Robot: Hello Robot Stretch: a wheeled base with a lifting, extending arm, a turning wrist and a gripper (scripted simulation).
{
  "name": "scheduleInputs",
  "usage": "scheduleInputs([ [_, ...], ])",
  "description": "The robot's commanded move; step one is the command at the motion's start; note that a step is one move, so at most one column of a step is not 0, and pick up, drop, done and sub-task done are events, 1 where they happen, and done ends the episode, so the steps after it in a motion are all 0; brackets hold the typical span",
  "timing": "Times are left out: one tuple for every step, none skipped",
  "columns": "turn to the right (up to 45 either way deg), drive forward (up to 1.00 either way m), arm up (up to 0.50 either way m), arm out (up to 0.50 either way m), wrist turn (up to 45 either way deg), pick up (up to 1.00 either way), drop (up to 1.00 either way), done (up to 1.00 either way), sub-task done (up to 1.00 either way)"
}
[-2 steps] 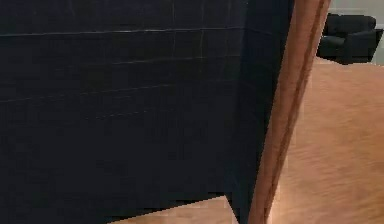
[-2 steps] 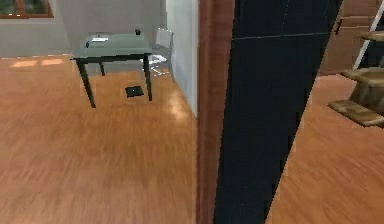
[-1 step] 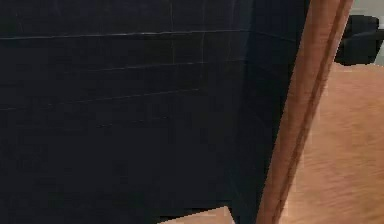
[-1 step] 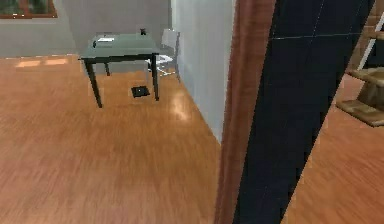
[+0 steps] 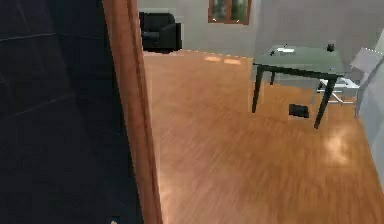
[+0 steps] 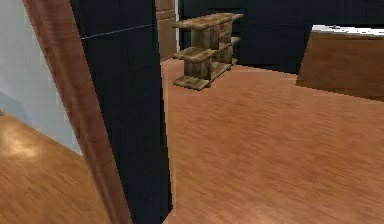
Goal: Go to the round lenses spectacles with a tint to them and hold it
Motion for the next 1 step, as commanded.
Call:
scheduleInputs([
  [30.0,0.00,0.00,0.00,0.0,0.00,0.00,0.00,0.00],
])
